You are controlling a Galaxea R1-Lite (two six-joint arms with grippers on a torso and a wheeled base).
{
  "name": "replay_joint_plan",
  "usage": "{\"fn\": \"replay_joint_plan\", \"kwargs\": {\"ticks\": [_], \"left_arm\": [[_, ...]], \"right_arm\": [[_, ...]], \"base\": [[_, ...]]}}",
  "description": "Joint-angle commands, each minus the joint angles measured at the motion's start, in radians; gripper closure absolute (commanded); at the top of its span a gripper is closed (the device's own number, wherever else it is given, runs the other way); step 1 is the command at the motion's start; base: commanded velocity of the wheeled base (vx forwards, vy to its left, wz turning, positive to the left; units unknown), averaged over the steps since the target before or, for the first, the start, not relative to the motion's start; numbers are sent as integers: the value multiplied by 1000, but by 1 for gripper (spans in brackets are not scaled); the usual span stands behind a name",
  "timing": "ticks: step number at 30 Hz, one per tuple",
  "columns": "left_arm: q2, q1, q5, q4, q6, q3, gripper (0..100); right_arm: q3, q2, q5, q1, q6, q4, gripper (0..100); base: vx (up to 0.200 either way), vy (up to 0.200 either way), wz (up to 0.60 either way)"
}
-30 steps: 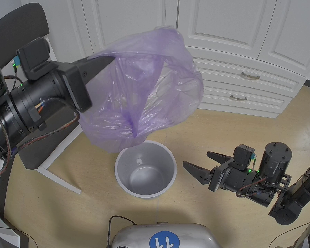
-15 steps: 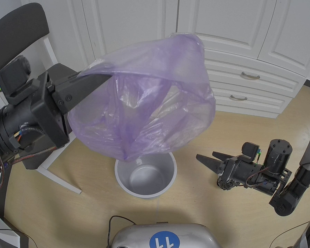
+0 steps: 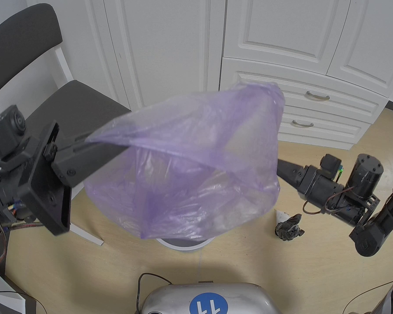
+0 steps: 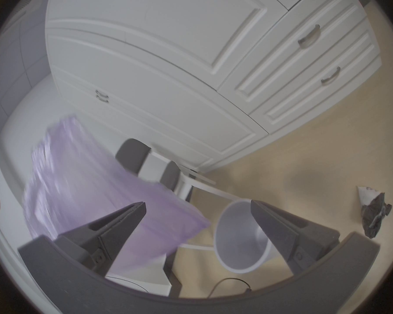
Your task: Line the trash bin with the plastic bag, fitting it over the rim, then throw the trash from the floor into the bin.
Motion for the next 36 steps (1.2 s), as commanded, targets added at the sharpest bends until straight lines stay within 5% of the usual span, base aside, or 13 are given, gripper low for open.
{"fn": "replay_joint_plan", "kwargs": {"ticks": [1,12,19,36], "left_arm": [[-10,13,-43,-33,-1,72,100],[-13,13,-78,-44,-3,84,100],[-16,12,-80,-44,-3,90,100],[-8,7,-80,-44,-6,86,100]], "right_arm": [[-5,-136,48,-48,56,-2,0],[69,-234,82,-3,128,-55,0],[121,-310,88,123,116,-55,0],[156,-461,89,160,120,-55,0]], "base": [[0,0,0],[0,0,0],[0,0,0],[0,0,0]]}}
